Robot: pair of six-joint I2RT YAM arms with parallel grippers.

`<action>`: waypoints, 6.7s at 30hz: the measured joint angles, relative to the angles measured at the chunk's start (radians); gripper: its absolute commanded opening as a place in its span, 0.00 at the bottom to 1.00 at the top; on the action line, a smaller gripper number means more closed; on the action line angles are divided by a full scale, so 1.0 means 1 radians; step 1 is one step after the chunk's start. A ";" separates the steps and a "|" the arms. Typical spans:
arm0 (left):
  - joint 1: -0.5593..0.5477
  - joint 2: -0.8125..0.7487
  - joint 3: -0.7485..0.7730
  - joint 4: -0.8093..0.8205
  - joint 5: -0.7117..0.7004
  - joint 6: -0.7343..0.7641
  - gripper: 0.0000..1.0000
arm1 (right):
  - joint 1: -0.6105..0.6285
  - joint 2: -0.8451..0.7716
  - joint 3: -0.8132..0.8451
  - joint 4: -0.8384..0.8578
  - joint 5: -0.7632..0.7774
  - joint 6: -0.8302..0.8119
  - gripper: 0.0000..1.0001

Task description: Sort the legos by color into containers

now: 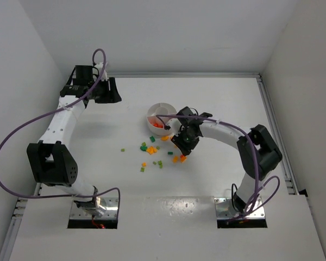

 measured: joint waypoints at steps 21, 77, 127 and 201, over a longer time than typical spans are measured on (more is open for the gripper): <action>0.008 0.000 -0.001 -0.003 0.007 -0.004 0.60 | 0.002 0.100 -0.007 0.128 0.101 0.196 0.45; 0.008 0.010 -0.031 0.002 0.022 0.007 0.72 | 0.079 -0.131 0.126 0.219 0.013 0.150 0.02; -0.358 -0.256 -0.316 0.089 -0.029 0.180 0.83 | -0.105 -0.117 0.216 0.213 0.198 0.280 0.45; -0.936 0.497 -0.012 0.081 -0.284 0.101 0.44 | -0.601 -0.235 -0.067 0.124 -0.069 0.284 0.48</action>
